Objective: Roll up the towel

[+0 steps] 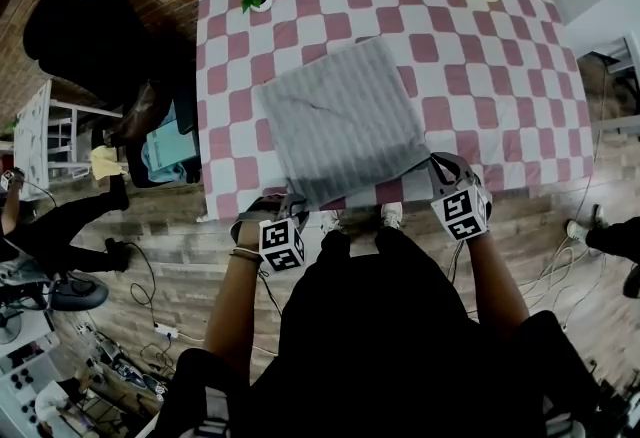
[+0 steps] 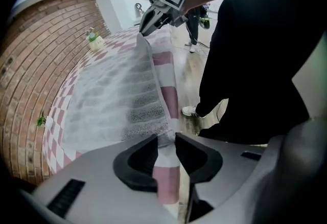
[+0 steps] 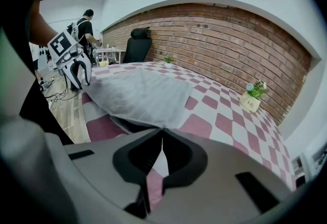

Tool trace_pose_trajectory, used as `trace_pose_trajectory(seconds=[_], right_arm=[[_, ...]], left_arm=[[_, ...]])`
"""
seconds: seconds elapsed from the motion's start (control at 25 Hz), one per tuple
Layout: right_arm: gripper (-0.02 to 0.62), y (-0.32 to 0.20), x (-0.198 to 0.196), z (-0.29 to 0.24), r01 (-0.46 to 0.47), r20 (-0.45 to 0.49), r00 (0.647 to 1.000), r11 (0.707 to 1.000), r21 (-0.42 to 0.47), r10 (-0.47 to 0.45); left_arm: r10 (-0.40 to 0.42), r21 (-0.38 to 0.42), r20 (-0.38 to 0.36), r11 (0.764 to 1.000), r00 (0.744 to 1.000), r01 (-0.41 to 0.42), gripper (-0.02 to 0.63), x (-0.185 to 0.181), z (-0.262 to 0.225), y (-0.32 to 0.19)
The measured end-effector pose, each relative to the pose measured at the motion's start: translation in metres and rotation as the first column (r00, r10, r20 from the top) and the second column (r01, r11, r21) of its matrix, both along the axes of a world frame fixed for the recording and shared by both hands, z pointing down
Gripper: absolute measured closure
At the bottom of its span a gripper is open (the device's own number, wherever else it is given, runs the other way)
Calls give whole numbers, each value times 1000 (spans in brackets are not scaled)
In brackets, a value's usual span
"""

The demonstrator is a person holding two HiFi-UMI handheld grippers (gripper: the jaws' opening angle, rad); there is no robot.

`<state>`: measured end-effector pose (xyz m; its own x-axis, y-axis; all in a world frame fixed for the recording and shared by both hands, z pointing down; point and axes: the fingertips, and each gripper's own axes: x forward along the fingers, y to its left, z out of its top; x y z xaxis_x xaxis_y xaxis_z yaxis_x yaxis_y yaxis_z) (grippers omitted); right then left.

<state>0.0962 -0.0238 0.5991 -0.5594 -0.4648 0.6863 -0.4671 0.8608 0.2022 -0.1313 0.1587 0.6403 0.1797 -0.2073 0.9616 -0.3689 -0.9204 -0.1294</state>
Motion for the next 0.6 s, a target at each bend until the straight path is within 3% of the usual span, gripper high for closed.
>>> trace_pose_trajectory(seconds=[0.08,0.16,0.32,0.44,0.6], right_arm=[[589,-1,-1,-2,-1,4,1000,1000,3,1],[589,-2,0,-3,-6,5,1000,1000,1,6],[589,-2,2,-4,-11,-3,1000,1000,2,11],[589,-5,2,-7,-5,-3,1000,1000,16,5],[589,-12,2,-15,2,-8,1000,999,50,-2]], left_arm=[[-16,-21,-7,1000,1000,16,505,-1,-1,0],[-61,-56,-38,997,997,59,563,-3,-3,-2],[-95,-97,-62,991,993,89,568,-7,-5,-5],[-160,-71,-101,986,982,153,571,-12,-14,-14],[-252,31,-185,965,950,262,572,-25,-43,-35]])
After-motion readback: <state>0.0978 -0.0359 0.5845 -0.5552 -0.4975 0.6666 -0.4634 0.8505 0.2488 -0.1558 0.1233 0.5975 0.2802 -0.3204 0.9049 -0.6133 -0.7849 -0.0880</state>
